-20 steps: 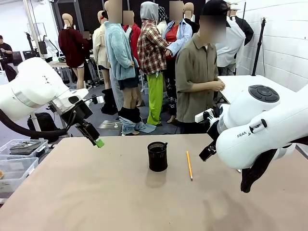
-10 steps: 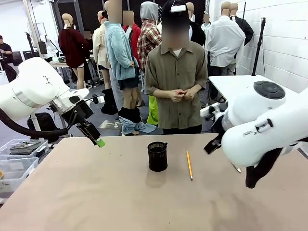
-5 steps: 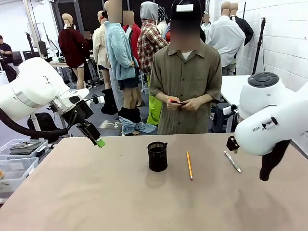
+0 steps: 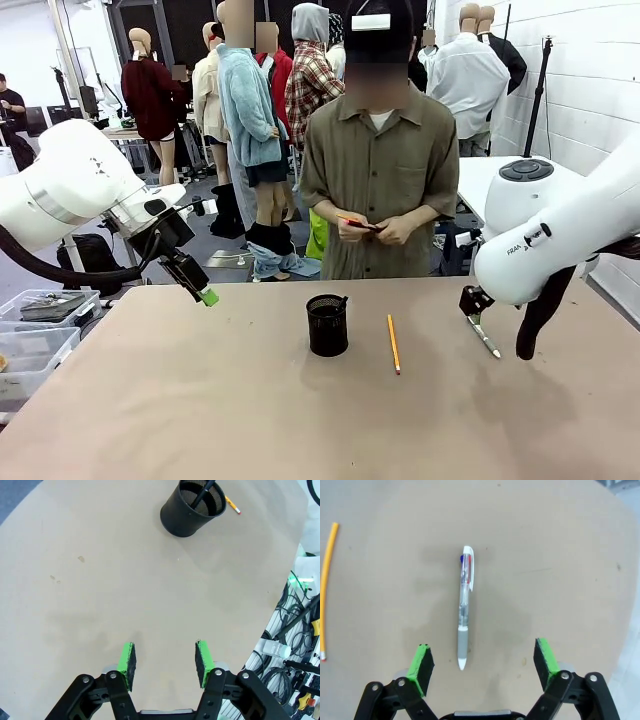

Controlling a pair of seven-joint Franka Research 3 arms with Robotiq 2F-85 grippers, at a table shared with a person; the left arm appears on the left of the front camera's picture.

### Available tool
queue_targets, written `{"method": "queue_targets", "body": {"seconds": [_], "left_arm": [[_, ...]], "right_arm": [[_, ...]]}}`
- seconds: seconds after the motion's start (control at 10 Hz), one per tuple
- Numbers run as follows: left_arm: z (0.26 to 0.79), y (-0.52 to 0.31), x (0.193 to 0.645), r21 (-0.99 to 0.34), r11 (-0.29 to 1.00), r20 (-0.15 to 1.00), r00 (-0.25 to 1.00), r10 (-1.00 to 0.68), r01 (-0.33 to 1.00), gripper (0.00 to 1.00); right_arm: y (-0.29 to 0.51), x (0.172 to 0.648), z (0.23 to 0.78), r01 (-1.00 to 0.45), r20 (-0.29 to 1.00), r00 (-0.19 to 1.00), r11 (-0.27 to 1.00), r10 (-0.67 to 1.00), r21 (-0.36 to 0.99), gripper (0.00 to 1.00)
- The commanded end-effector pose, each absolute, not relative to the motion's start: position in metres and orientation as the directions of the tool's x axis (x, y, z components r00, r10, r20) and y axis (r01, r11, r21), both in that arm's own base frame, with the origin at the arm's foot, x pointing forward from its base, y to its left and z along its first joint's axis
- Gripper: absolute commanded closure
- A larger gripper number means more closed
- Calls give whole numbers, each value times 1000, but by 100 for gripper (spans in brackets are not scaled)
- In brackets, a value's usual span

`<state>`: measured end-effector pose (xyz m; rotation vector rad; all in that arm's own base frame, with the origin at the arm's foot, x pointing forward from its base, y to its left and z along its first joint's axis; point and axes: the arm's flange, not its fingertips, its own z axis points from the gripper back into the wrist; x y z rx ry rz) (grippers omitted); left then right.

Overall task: Place the pens into the pen holder.
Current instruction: Pick up a writing instrument from the table and place it into the Pen holder.

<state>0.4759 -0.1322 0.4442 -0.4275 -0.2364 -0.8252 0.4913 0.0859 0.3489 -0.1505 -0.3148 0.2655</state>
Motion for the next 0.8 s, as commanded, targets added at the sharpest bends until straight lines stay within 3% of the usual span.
{"method": "queue_targets", "body": {"seconds": [0.0, 0.7], "left_arm": [[446, -130, 477, -280, 587, 369, 650, -665, 759, 37], [446, -130, 477, -280, 587, 369, 650, -665, 759, 37]], "right_arm": [[90, 510, 337, -220, 277, 926, 964, 255, -150, 0], [85, 536, 298, -252, 221, 938, 964, 266, -89, 0]]}}
